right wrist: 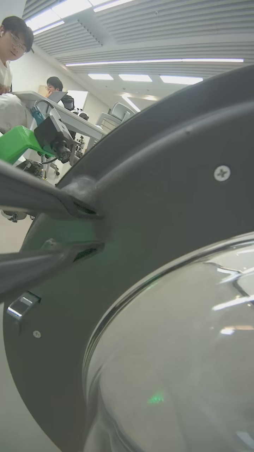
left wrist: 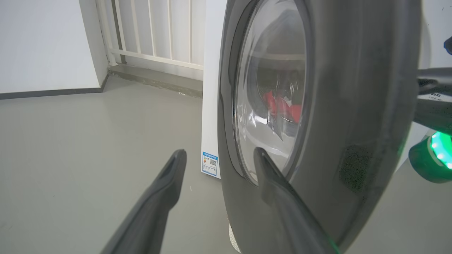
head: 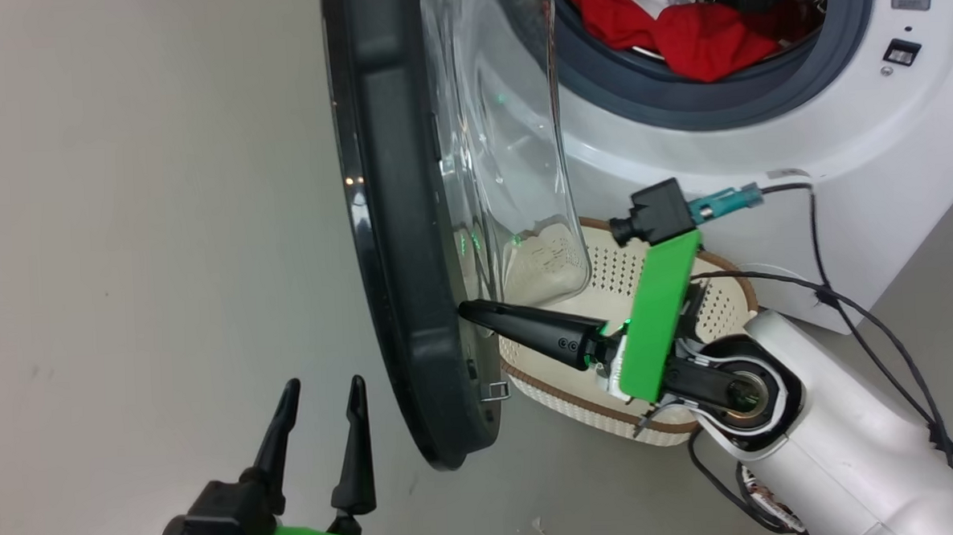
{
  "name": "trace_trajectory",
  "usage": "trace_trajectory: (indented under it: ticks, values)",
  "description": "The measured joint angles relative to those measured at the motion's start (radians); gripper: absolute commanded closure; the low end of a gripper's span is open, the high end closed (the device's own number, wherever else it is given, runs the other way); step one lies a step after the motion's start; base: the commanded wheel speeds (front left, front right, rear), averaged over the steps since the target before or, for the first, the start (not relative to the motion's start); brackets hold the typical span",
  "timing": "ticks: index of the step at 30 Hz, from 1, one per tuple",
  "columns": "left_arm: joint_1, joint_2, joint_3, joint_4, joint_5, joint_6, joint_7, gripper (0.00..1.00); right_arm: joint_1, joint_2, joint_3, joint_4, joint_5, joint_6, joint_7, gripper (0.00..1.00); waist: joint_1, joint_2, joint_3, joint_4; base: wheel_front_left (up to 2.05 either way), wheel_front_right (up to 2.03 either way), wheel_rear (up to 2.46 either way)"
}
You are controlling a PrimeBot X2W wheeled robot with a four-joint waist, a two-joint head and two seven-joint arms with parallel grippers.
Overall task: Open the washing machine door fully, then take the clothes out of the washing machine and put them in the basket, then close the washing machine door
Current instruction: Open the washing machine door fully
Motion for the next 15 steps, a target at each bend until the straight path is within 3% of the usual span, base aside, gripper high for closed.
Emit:
trace_trajectory:
  ticks: [15]
  values:
    - [0.02, 0.0, 0.074, 0.042, 0.011, -0.063, 0.0, 0.0, 0.083, -0.104, -0.001, 0.017, -0.036, 0.0, -0.156, 0.0, 0.0, 0.0, -0.048, -0.041, 0.0, 0.0, 0.0]
